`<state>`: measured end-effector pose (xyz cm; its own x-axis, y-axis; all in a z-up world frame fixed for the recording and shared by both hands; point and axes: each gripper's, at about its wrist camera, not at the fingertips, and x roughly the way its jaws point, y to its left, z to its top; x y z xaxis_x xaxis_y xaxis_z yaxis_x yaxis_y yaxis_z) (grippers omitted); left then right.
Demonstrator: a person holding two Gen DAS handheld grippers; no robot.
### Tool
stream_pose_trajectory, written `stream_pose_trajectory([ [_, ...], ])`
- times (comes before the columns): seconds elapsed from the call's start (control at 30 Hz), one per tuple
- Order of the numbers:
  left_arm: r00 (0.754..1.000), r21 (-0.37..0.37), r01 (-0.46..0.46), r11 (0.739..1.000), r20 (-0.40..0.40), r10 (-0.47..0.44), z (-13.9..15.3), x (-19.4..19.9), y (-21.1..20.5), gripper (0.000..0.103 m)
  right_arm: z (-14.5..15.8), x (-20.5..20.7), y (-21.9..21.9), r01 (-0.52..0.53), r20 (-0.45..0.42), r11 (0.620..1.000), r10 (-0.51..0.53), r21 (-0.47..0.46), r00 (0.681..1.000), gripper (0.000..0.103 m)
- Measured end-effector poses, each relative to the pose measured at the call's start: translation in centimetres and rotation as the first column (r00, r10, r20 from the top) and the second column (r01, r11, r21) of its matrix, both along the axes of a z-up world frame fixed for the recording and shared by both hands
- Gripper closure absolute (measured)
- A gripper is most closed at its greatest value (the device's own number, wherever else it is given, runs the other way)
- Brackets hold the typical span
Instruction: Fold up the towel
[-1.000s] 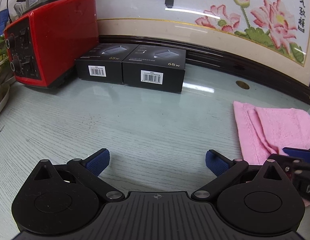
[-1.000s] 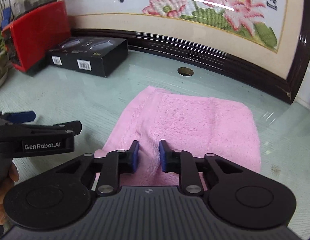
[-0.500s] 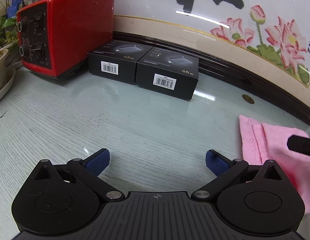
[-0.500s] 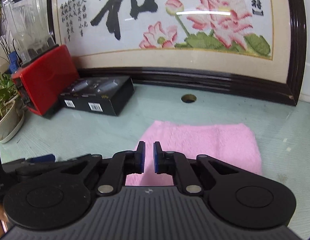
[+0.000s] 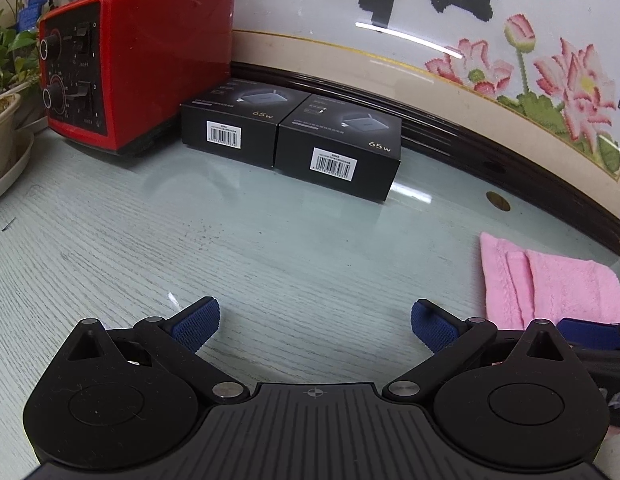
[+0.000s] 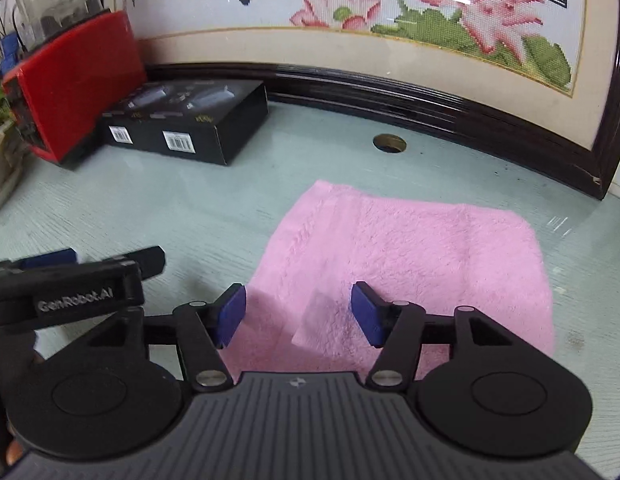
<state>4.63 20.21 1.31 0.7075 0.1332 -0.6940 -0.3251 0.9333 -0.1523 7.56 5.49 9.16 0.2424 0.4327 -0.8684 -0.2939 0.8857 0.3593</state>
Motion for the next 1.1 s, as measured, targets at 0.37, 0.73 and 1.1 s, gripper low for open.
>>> stream_pose_trajectory([
  [0.37,1.0,0.002,0.001,1.0,0.0,-0.001,0.0,-0.1,0.0,0.0,0.1,0.2,-1.7,0.034,0.018,0.999,-0.033,-0.028,0.999,0.095],
  [0.73,1.0,-0.05,-0.009,0.999,0.018,0.01,0.2,-0.3,0.7,0.0,2.0,1.5,-4.8,0.19,0.027,0.964,-0.198,0.184,0.98,0.097],
  [1.1,1.0,-0.03,-0.006,1.0,0.01,0.006,0.2,-0.1,0.4,0.0,-0.7,1.1,-0.5,0.14,0.013,0.976,-0.144,0.168,0.99,0.089],
])
